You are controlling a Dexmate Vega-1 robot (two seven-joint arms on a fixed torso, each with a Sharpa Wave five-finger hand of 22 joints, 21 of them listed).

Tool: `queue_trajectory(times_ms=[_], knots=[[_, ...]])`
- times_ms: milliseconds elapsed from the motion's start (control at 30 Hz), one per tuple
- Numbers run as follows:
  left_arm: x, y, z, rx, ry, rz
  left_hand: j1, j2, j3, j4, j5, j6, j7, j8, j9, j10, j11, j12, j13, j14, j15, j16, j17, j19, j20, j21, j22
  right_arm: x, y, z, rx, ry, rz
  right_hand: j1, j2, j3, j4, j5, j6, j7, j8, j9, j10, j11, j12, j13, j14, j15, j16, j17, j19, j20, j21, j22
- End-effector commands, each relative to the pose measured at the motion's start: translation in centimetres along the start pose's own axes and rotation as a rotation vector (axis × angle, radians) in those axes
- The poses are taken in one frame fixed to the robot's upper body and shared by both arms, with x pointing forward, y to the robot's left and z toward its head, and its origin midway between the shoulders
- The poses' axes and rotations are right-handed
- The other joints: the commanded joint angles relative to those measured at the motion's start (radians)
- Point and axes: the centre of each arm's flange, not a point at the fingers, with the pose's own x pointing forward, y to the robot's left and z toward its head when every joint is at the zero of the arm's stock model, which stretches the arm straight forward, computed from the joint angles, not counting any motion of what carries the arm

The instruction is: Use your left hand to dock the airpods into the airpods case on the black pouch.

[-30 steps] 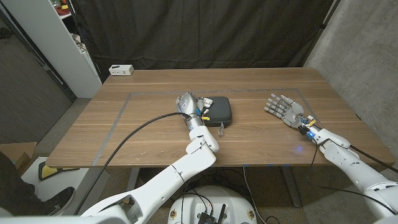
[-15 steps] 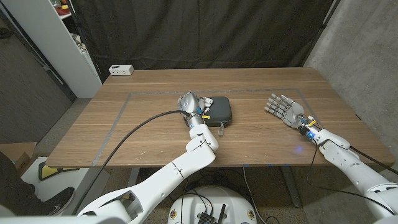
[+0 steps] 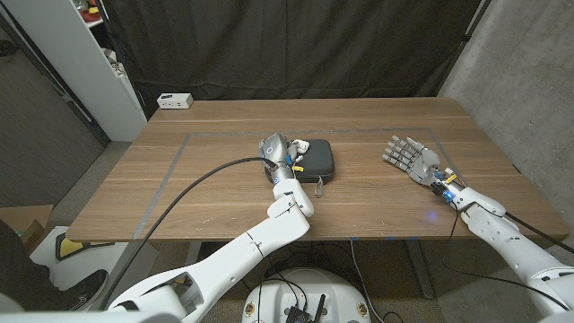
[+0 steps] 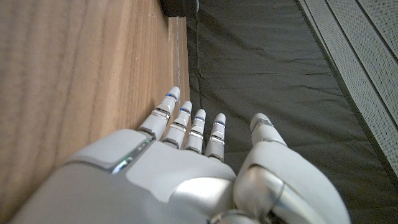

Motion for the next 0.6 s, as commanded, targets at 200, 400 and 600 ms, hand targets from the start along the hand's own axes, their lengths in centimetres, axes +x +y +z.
queue_trajectory(times_ms=[200,400,600], knots=[[-0.70,0.26,-0.40,0.011,0.003,-0.001,-0.041,-0.018,-0.028,0.015,0.006,-0.039,-0.007,-0.028,-0.011,-0.003,0.001,-0.006,0.011,-0.009,-0.122,0.007,0.007,-0.003,-0.004,0.013,0.001,-0.34,0.23,-0.20,-0.006,-0.008,0.007,0.000,0.000,0.006,-0.005,0.007,0.005,0.011,0.001,0.002,0.004,0.005,0.006,0.002,0.005,-0.080,0.007,-0.001,0.001,0.006,0.006,0.003],[-0.62,0.40,-0.59,0.017,-0.003,-0.006,-0.060,-0.022,-0.035,0.023,0.007,-0.071,-0.011,-0.048,-0.019,-0.010,0.000,-0.011,0.015,-0.020,-0.113,0.008,0.012,-0.004,-0.003,0.014,0.000,-0.17,0.47,-0.26,-0.008,-0.012,0.008,0.002,0.001,0.007,-0.007,0.008,0.009,0.010,0.003,0.001,0.005,0.005,0.006,0.002,0.005,-0.079,0.007,-0.001,0.000,0.008,0.006,0.003],[-0.80,0.59,-0.89,0.020,-0.005,-0.011,-0.072,-0.027,-0.041,0.027,0.007,-0.072,-0.010,-0.052,-0.025,-0.015,0.004,-0.014,0.018,-0.024,-0.109,0.012,0.016,-0.007,-0.003,0.014,0.000,-0.13,0.75,-0.31,-0.003,-0.010,0.004,0.004,0.002,0.008,-0.008,0.008,0.010,0.010,0.003,0.001,0.005,0.004,0.006,0.002,0.005,-0.077,0.007,-0.001,0.000,0.009,0.006,0.003]])
